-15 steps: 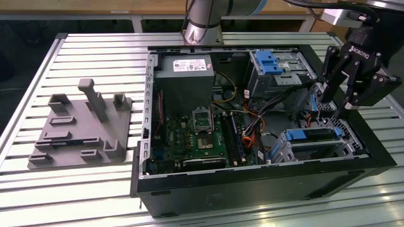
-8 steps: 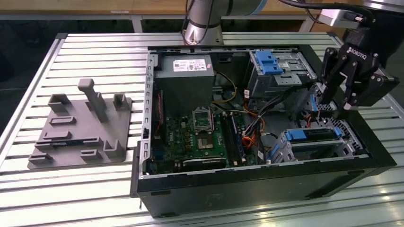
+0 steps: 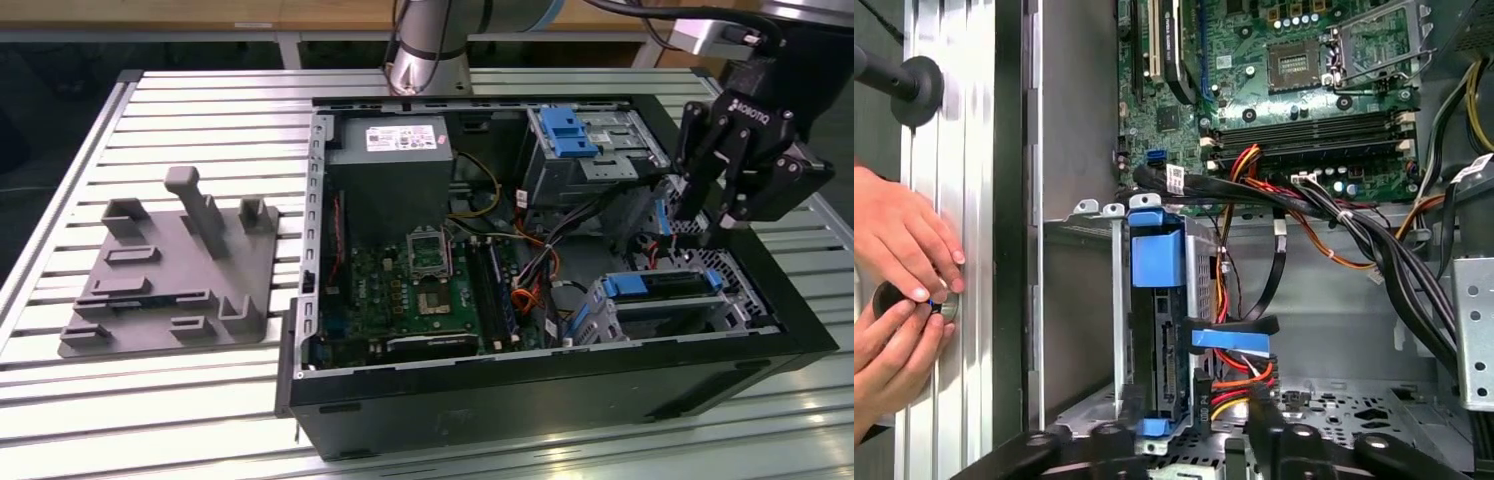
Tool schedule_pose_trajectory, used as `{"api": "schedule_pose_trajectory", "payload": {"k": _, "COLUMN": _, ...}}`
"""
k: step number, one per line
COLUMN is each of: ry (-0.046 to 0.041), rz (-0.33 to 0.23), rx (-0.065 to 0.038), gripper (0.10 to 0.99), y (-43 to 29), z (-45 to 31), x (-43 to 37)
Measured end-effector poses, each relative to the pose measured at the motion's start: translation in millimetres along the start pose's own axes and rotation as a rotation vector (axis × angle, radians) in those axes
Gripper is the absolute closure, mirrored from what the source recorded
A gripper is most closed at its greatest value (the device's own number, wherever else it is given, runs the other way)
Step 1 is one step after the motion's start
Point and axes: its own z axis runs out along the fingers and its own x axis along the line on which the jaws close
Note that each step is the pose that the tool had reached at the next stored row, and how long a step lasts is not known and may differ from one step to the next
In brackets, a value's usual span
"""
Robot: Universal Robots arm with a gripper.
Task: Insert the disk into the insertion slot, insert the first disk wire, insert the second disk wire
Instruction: 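Insert the first disk wire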
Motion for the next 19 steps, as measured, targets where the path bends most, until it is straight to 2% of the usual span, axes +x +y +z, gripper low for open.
{"api": "schedule_pose_trajectory", "payload": {"k": 1, "ry": 0.0004, "rz": 0.0, "rx": 0.0, "gripper": 0.612, "y": 0.0, "z": 0.3, "x": -0.2}}
{"api": "schedule_pose_trajectory", "payload": {"k": 2, "ry": 0.0008, "rz": 0.0, "rx": 0.0, "gripper": 0.612, "y": -0.1, "z": 0.6, "x": -0.5}}
{"api": "schedule_pose_trajectory", "payload": {"k": 3, "ry": 0.0009, "rz": 0.0, "rx": 0.0, "gripper": 0.675, "y": -0.2, "z": 1.0, "x": -0.7}}
{"api": "schedule_pose_trajectory", "payload": {"k": 4, "ry": 0.001, "rz": 0.0, "rx": 0.0, "gripper": 0.675, "y": -0.4, "z": 1.3, "x": -0.9}}
{"api": "schedule_pose_trajectory", "payload": {"k": 5, "ry": 0.0011, "rz": 0.0, "rx": 0.0, "gripper": 0.737, "y": -0.5, "z": 1.7, "x": -1.1}}
{"api": "schedule_pose_trajectory", "payload": {"k": 19, "ry": 0.0021, "rz": 0.0, "rx": 0.0, "gripper": 0.737, "y": -1.3, "z": 6.2, "x": -2.5}}
